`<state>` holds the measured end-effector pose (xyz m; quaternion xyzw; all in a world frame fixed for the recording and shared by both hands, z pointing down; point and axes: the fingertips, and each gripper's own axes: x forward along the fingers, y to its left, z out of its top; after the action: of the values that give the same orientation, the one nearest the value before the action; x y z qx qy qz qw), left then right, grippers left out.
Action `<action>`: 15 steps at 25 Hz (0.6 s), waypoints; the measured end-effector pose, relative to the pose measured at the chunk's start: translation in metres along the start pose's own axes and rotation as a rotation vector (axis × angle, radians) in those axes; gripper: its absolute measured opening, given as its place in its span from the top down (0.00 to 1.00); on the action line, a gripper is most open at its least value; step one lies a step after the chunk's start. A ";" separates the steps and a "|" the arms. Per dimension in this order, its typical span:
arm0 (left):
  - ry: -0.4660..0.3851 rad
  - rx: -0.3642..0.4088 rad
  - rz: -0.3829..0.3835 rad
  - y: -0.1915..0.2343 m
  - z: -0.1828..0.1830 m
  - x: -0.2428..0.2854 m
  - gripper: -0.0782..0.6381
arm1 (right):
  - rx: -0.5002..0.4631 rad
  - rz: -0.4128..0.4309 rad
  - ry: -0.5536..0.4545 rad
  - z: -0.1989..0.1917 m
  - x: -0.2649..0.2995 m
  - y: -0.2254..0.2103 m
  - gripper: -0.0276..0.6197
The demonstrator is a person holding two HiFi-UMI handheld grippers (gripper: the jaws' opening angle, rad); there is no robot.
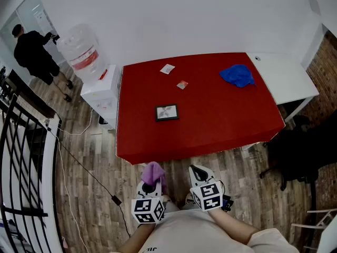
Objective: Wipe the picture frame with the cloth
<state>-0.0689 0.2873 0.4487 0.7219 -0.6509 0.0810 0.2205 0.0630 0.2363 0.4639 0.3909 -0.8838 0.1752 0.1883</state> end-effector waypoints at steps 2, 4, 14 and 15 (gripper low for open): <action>-0.003 0.000 -0.002 -0.004 0.000 0.003 0.80 | 0.005 -0.008 0.008 -0.003 0.001 -0.007 0.95; -0.004 0.000 -0.001 -0.005 0.002 0.008 0.80 | 0.009 -0.012 0.012 -0.004 0.004 -0.011 0.95; 0.008 0.004 -0.042 0.024 0.022 0.058 0.80 | 0.021 -0.030 0.020 0.019 0.054 -0.020 0.95; 0.008 0.008 -0.050 0.029 0.027 0.066 0.80 | 0.025 -0.037 0.021 0.023 0.061 -0.022 0.95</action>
<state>-0.0923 0.2145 0.4576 0.7386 -0.6313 0.0808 0.2222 0.0373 0.1733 0.4758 0.4076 -0.8721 0.1867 0.1959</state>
